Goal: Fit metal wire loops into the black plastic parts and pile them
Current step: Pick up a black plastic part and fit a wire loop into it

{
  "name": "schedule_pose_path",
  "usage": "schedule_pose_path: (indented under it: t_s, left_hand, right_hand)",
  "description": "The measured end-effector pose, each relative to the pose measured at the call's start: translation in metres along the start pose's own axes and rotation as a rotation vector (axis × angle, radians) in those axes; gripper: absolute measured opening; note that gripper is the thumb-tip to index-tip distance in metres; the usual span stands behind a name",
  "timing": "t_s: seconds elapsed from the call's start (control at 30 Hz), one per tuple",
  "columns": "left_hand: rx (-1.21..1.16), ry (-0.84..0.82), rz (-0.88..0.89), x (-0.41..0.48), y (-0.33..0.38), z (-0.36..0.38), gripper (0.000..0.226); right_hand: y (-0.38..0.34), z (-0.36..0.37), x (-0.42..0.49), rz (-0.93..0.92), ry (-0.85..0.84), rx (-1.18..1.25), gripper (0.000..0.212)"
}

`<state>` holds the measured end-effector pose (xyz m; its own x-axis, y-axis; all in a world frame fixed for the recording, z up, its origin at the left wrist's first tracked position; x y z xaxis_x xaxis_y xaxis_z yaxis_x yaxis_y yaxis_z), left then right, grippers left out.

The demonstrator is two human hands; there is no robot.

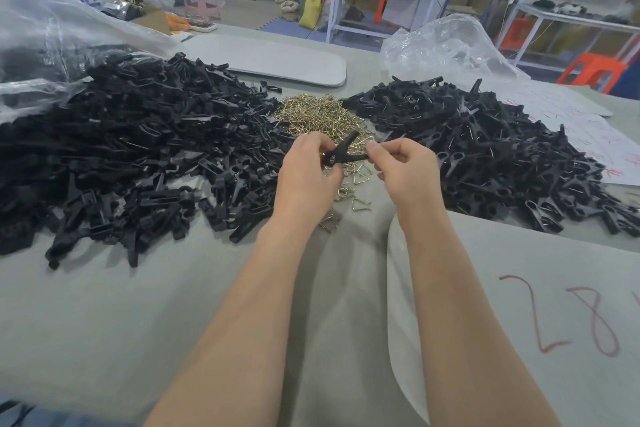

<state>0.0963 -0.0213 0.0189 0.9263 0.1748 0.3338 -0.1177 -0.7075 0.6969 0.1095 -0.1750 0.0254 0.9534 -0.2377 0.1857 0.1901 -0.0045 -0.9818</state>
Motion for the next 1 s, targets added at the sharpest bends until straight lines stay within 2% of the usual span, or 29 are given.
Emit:
schedule_pose_path:
  t_s: [0.13,0.27,0.53,0.73,1.0]
  left_hand:
    - [0.060,0.006,0.093,0.0001,0.0054,0.0010,0.019]
    - [0.109,0.003,0.136,0.0009,0.0056,0.0015,0.019]
    - [0.101,-0.016,0.138,0.0017,0.0027,0.0027,0.017]
    - [0.036,-0.068,0.135,0.0023,-0.0007,0.0029,0.021]
    - [0.088,-0.060,0.177,0.0017,0.0030,0.0050,0.019]
  right_hand:
    - [-0.0012,-0.0011,0.0008,-0.042,0.003,-0.105,0.016]
    - [-0.0011,0.0008,0.0004,-0.028,-0.030,-0.096,0.017]
    - [-0.0010,0.0020,-0.0001,-0.012,-0.054,-0.096,0.017]
    - [0.0073,0.0009,-0.0024,0.150,-0.116,0.069,0.015]
    - [0.0027,-0.0001,-0.0015,0.085,-0.093,-0.007,0.020]
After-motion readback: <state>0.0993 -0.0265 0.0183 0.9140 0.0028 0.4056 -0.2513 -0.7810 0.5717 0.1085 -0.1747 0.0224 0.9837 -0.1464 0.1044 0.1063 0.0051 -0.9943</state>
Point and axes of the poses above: each hand's wrist, its own x-axis towards the middle knuckle, its own z-axis out of the palm, y = z × x, the point moved 7 cm from there along x, towards the middle knuckle, and after that the axes turned 15 degrees about x, right-handed, at the moved point
